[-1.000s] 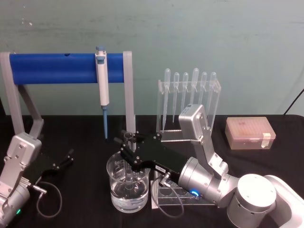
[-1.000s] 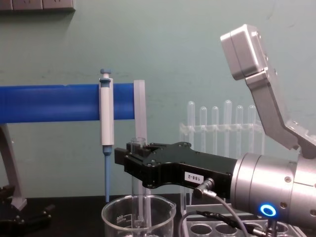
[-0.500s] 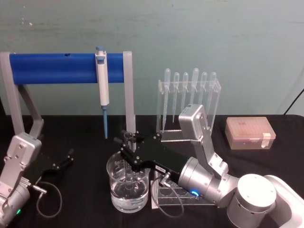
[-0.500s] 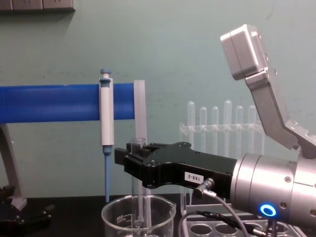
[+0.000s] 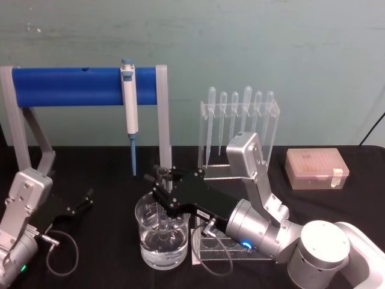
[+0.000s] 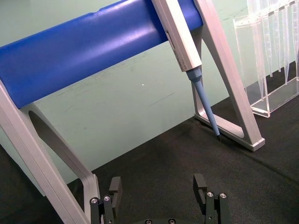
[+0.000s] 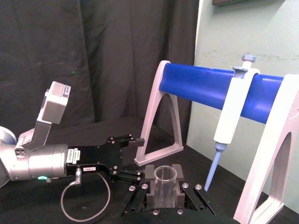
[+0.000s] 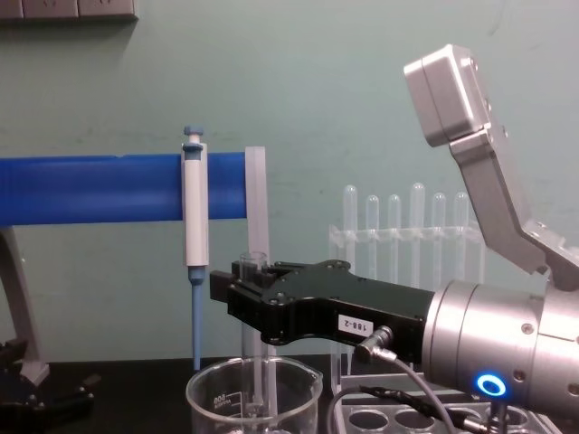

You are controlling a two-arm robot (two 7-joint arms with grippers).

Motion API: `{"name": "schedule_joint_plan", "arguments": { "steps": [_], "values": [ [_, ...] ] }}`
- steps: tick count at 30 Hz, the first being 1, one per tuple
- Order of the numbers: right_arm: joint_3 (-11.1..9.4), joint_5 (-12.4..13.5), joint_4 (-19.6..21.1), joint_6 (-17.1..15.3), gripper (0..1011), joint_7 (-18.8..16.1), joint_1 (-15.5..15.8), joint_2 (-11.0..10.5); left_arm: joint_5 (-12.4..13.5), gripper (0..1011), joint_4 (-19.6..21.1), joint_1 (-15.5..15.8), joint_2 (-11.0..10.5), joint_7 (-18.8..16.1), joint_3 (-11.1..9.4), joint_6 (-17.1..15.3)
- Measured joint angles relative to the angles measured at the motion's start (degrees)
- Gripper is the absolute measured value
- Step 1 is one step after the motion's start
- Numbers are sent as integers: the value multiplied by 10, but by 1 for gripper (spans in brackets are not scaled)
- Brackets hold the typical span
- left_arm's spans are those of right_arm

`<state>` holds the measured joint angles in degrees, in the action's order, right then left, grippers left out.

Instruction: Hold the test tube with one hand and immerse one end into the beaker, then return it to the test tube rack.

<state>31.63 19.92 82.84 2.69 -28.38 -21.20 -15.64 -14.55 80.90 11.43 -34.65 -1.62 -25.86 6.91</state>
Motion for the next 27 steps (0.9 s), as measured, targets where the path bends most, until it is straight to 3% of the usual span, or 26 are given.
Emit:
{"name": "schedule_joint_plan", "arguments": {
  "steps": [27],
  "values": [
    [0,0,0,0,224,0,0,0,0,1000,0,0,0,0,0,0]
  ]
}}
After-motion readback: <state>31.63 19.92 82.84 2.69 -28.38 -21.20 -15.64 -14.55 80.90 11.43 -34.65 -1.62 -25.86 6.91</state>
